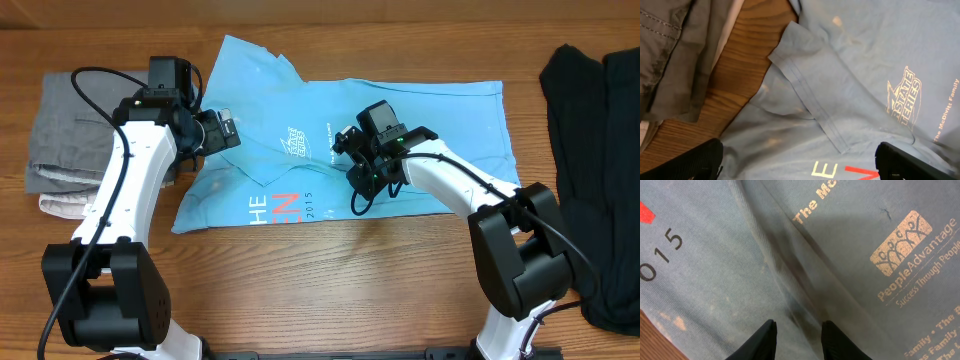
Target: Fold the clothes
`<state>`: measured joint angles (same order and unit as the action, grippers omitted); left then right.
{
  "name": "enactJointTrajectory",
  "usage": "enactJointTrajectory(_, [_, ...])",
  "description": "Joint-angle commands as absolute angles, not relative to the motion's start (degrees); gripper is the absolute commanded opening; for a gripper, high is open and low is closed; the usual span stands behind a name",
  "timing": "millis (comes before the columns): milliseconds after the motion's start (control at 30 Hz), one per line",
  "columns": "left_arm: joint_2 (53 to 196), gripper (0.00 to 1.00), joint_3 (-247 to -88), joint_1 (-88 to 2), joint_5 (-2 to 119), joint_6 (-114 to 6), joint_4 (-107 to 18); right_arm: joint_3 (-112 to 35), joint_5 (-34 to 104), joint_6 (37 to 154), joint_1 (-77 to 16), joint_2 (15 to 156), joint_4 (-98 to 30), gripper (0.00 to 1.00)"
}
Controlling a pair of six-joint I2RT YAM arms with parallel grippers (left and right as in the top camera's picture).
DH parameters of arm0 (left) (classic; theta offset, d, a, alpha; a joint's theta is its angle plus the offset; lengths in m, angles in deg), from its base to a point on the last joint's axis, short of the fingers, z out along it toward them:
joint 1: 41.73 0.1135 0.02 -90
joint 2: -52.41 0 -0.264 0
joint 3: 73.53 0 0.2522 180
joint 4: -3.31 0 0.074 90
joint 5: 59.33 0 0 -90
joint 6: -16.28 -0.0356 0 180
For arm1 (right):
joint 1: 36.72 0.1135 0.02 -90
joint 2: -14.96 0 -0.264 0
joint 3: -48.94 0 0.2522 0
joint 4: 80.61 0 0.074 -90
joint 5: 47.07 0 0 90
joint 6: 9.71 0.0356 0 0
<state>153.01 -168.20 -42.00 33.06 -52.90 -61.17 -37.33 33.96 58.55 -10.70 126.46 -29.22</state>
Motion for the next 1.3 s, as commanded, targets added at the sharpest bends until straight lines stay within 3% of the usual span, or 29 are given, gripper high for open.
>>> enactJointTrajectory(0, [152.4,1.00,-168.1,-41.7,33.3,-53.4,-61.0,-36.8,33.9,57.7,-10.4,128.2,-29.7,0.34])
enactJointTrajectory(600, [152.4,1.00,-168.1,-41.7,33.2,-53.4,-61.0,-36.8,33.9,57.8,-10.4,130.7,-30.1,0.35])
enactJointTrajectory(1000, [152.4,1.00,-168.1,-41.7,33.2,-53.4,-61.0,-36.8,33.9,57.8,-10.4,130.7,-30.2,0.05])
enactJointTrajectory(1267, [152.4,1.00,-168.1,-41.7,33.2,-53.4,-61.0,-40.0,33.9,57.8,-10.4,130.3,-27.3,0.04])
